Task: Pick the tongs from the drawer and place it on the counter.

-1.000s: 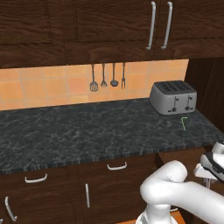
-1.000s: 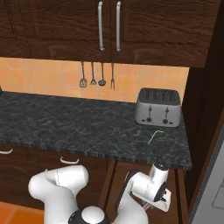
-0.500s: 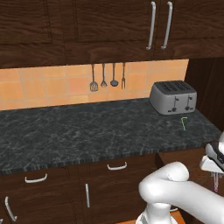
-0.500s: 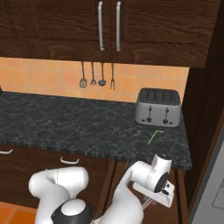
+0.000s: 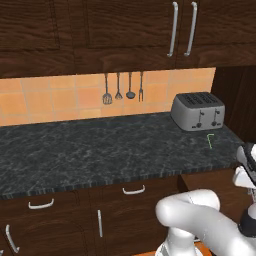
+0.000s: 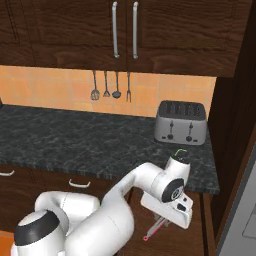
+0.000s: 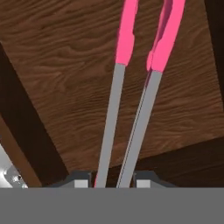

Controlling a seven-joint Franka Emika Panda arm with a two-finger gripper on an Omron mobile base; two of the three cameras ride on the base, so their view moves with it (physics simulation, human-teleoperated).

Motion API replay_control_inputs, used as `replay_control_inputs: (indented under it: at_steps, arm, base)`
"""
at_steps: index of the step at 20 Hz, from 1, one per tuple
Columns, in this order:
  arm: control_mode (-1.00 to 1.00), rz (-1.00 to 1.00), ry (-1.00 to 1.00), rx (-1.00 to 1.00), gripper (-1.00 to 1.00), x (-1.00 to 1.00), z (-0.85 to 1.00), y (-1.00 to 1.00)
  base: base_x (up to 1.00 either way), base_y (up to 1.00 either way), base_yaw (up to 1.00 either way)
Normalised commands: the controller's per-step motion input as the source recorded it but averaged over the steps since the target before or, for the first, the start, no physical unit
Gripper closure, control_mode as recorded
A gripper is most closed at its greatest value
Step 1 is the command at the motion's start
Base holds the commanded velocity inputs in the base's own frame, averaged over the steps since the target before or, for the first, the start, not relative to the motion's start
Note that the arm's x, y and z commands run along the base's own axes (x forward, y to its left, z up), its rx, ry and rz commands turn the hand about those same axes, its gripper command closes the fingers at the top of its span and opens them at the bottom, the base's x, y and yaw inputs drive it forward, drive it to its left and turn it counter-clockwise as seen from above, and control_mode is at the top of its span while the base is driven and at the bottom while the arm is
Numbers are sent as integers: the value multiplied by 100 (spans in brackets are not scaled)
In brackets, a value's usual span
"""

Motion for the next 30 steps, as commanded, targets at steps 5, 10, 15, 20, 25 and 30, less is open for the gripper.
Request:
replay_control_inputs:
  at_steps: [5,10,15,20,25,30]
  arm:
    - [-100,22,-3,0,100,33,83,97]
    - [-100,25,0,2,100,83,68,95]
    - [-100,23,4,8,100,85,43,62]
    - [-100,13,0,8,100,73,7,57]
    - [-100,6,0,2,100,79,0,64]
    - [-100,0,0,0,100,79,-8,53]
  base:
    - [0,0,0]
    - [0,0,0]
    - [0,0,0]
    - [0,0,0]
    - [0,0,0]
    - [0,0,0]
